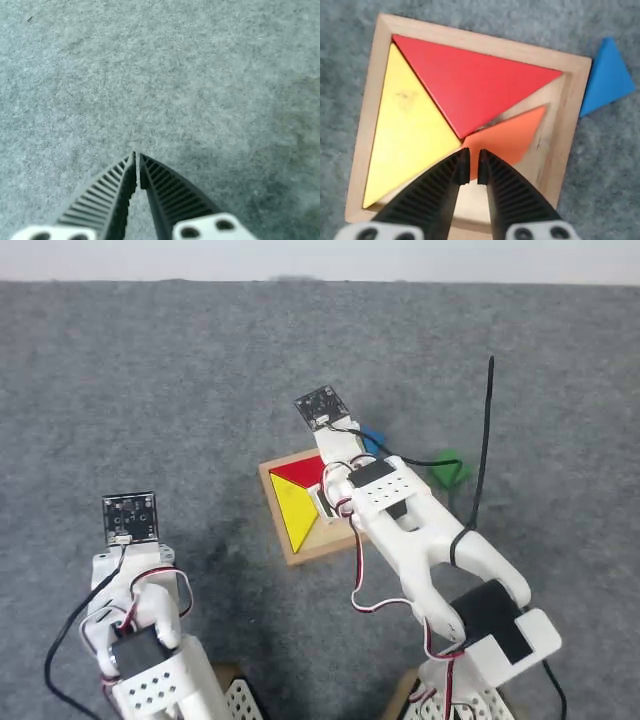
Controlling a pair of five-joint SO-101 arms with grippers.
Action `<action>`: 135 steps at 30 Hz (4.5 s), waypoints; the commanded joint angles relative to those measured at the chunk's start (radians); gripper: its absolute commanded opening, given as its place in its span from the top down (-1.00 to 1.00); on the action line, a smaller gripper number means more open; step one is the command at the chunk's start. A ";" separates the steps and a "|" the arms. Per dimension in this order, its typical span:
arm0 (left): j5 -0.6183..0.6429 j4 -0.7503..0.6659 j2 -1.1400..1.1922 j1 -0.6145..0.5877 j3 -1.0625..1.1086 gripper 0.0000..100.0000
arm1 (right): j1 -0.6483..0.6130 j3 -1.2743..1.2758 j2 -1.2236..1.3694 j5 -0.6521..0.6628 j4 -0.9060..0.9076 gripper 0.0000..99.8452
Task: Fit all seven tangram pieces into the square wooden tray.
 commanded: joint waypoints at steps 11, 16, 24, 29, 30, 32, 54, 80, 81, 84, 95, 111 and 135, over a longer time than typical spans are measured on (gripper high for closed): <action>-0.012 0.003 -0.015 0.000 -0.008 0.97 | -0.031 0.080 -0.064 -0.020 0.076 0.90; -0.012 0.003 -0.015 0.000 -0.008 0.97 | -0.104 0.173 -0.232 -0.017 0.031 0.90; -0.012 0.003 -0.015 0.000 -0.008 0.97 | 0.039 0.167 -0.334 -0.015 -0.074 0.90; -0.012 0.003 -0.015 0.000 -0.008 0.97 | 0.081 0.061 -0.160 0.029 -0.074 0.90; -0.012 0.003 -0.015 0.000 -0.008 0.97 | 0.081 0.041 -0.117 0.037 -0.074 0.90; -0.012 0.003 -0.015 0.000 -0.008 0.97 | 0.073 0.011 -0.048 0.043 -0.073 0.90; -0.012 0.003 -0.015 0.000 -0.008 0.97 | -0.177 0.166 -0.160 0.035 0.033 0.90; -0.012 0.003 -0.015 0.000 -0.008 0.97 | 0.437 0.261 -0.478 0.092 0.326 0.65; -0.012 0.003 -0.015 0.000 -0.008 0.97 | 0.438 0.278 -0.478 0.150 0.326 0.65; -0.012 0.003 -0.015 0.000 -0.008 0.97 | 0.437 0.310 -0.478 0.293 0.343 0.60; -0.012 0.003 -0.015 0.000 -0.008 0.97 | 0.524 0.321 -0.476 0.397 0.340 0.42; -0.012 0.003 -0.015 0.000 -0.008 0.97 | 0.555 0.262 -0.188 0.437 0.196 0.50; -0.012 0.003 -0.015 0.000 -0.008 0.97 | 0.550 0.135 -0.162 0.356 0.236 0.90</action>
